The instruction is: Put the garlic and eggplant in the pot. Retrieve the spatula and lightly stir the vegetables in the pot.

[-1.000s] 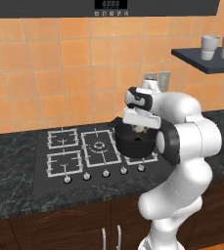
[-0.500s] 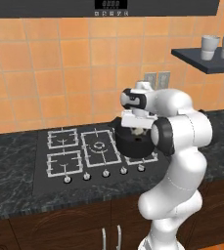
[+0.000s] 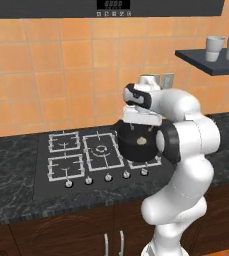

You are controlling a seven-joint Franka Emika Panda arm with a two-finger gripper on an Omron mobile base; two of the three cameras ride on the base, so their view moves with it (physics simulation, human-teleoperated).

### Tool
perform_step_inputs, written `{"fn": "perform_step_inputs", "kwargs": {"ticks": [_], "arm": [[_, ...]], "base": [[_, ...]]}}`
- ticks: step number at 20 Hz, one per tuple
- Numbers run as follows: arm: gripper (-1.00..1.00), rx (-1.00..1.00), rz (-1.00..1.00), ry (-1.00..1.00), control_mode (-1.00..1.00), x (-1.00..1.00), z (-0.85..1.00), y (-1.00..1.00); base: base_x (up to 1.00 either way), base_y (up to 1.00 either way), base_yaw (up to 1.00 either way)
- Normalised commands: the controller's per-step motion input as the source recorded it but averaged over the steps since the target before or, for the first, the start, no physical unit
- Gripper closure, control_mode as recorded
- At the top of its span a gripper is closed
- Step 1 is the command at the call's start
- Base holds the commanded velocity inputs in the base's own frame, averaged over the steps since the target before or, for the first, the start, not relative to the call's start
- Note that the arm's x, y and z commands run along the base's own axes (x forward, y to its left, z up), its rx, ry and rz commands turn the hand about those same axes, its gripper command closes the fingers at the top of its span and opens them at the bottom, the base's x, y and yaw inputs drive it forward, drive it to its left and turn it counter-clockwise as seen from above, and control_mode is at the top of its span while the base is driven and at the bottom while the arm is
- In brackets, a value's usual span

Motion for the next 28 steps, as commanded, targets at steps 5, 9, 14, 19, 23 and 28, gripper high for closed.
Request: {"fn": "perform_step_inputs", "kwargs": {"ticks": [5,9,14,19,23,28], "arm": [[-1.00,0.00,0.10,-0.13,-1.00,-0.56,1.00,0.28],[-1.00,0.00,0.20,-0.23,-1.00,-0.92,1.00,0.21],[-1.00,-0.01,0.21,-0.30,-1.00,-1.00,1.00,0.11],[-1.00,-0.01,-0.01,-0.08,-1.00,-0.15,0.13,-0.01],[-1.00,0.00,0.00,0.00,-1.00,0.00,0.00,0.00],[-1.00,0.00,0.00,0.00,-1.00,0.00,0.00,0.00]], "base": [[0.00,0.00,0.00],[0.00,0.00,0.00],[0.00,0.00,0.00],[0.00,0.00,0.00],[0.00,0.00,0.00],[0.00,0.00,0.00]]}}
